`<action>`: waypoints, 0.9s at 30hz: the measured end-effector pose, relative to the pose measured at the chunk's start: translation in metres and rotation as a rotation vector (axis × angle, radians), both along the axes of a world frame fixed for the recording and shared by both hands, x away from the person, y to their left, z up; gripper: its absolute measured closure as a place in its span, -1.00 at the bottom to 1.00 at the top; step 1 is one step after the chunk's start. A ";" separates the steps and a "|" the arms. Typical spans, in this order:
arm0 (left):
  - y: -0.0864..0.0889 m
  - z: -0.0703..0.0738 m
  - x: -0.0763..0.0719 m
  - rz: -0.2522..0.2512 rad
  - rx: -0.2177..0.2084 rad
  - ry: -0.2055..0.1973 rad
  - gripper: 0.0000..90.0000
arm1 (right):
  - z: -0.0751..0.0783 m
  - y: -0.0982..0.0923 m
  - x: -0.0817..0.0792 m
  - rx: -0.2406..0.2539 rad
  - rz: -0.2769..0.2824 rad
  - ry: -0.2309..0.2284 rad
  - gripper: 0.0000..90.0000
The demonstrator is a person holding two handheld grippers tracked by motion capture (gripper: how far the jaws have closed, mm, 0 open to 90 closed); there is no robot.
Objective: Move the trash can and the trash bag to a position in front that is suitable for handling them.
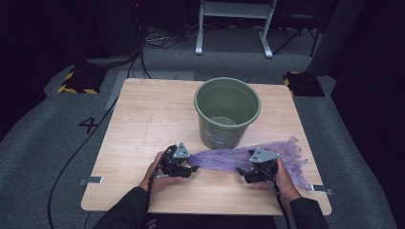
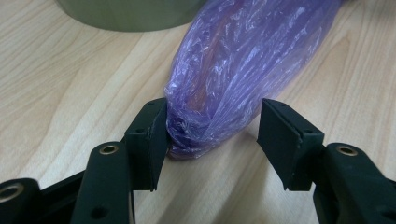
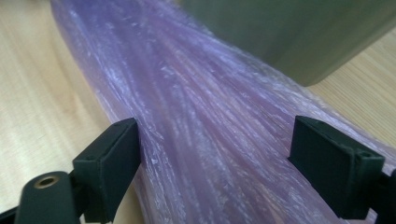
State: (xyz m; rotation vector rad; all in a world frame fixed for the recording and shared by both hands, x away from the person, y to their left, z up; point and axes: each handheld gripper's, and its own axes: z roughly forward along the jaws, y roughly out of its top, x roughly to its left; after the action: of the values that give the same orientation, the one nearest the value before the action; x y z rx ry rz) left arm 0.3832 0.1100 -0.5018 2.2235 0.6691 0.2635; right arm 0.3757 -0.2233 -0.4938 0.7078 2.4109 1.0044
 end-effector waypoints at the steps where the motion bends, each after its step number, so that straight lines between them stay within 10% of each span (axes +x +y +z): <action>1: -0.001 0.000 0.001 -0.003 0.002 -0.002 -0.05 | 0.000 -0.002 0.003 0.010 -0.004 0.005 -0.63; 15: -0.006 0.000 0.009 0.004 0.010 -0.012 -0.05 | -0.007 -0.018 0.036 0.069 -0.043 0.176 -0.66; 27: 0.005 0.005 0.010 0.054 -0.006 -0.018 -0.58 | -0.003 -0.033 0.038 0.095 -0.041 0.163 0.33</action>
State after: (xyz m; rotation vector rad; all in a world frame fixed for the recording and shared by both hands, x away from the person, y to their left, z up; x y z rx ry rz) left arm 0.3936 0.1149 -0.4964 2.1971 0.7204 0.3079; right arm 0.4132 -0.2563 -0.4971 0.9006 2.4880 1.0884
